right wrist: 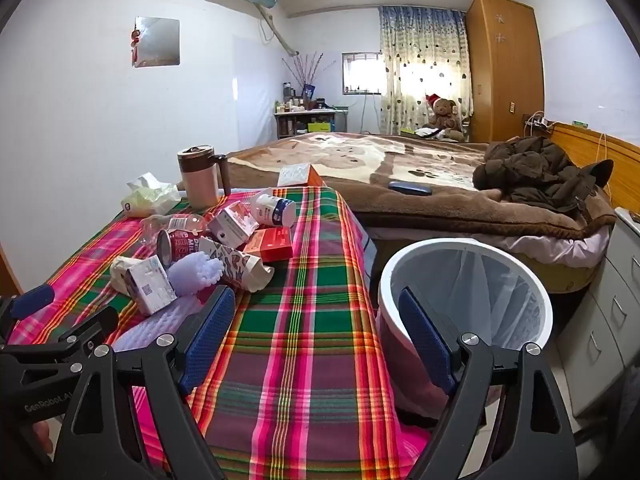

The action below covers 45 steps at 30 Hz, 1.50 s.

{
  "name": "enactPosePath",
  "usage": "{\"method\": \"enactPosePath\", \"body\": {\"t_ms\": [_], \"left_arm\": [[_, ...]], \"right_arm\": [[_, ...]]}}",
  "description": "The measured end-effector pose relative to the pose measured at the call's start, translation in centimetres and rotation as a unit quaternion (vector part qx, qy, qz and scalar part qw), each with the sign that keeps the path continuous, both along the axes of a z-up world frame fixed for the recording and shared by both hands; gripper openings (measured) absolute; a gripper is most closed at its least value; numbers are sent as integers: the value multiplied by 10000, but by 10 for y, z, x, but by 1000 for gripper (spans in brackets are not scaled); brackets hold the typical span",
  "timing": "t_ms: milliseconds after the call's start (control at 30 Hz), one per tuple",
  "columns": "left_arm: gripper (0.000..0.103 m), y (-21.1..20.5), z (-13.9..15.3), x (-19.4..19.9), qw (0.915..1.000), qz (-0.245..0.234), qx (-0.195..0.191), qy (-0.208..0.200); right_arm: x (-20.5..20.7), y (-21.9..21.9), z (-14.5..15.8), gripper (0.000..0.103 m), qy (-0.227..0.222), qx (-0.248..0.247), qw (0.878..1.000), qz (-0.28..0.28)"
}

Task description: Collect trash

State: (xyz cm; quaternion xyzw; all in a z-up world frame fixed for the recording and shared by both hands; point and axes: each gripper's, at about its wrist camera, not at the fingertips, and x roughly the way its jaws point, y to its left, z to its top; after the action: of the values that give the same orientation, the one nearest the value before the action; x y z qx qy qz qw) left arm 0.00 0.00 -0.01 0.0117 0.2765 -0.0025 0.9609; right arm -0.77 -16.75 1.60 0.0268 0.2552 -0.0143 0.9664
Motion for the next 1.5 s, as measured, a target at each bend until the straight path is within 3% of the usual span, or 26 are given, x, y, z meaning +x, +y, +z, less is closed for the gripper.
{"method": "enactPosePath", "body": {"t_ms": [1500], "left_arm": [[103,5,-2,-1,9999,56,-62,81]], "right_arm": [[0,-2,-3,86,-32,49,10000,-7]]}}
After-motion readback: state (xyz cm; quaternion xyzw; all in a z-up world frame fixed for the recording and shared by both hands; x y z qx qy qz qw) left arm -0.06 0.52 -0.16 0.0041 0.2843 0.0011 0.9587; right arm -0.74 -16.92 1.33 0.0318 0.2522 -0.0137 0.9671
